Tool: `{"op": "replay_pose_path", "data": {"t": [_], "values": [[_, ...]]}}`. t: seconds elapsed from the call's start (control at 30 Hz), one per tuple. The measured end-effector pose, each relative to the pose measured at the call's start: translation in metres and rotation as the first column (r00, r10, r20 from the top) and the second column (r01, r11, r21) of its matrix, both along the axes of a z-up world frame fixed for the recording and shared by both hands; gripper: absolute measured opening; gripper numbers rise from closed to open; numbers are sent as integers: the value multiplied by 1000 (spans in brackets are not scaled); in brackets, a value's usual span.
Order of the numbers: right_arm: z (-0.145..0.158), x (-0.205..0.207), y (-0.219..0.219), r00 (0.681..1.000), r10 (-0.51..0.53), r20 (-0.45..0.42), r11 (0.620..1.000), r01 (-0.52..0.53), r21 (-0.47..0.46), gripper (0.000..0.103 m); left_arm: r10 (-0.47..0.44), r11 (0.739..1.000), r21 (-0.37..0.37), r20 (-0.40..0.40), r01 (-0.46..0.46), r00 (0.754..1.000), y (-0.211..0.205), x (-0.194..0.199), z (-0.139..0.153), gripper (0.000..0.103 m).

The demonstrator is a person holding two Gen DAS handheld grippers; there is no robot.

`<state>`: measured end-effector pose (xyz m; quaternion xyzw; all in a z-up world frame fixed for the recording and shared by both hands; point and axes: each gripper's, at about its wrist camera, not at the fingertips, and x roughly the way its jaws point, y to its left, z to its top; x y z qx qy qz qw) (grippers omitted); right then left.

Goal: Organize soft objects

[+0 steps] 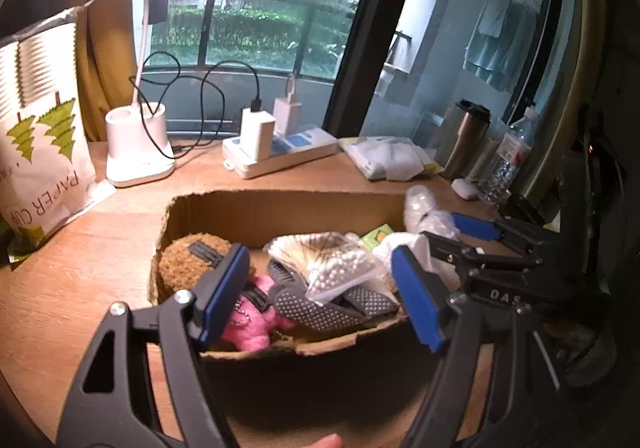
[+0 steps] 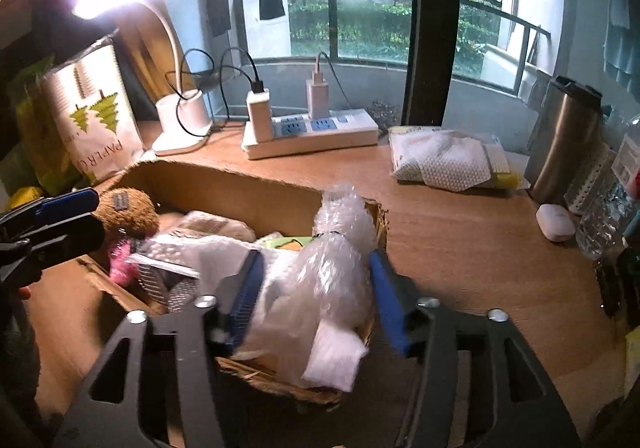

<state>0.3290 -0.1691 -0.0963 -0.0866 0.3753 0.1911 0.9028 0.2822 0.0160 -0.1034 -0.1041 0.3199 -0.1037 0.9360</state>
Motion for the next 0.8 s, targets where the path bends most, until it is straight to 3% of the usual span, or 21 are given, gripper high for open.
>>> {"op": "replay_pose_path", "data": {"t": [0.8], "values": [[62,-79,0,993,14,120,999,-18,35,65,22,1000,18,134,-24,991,1,-75,49,75]]}}
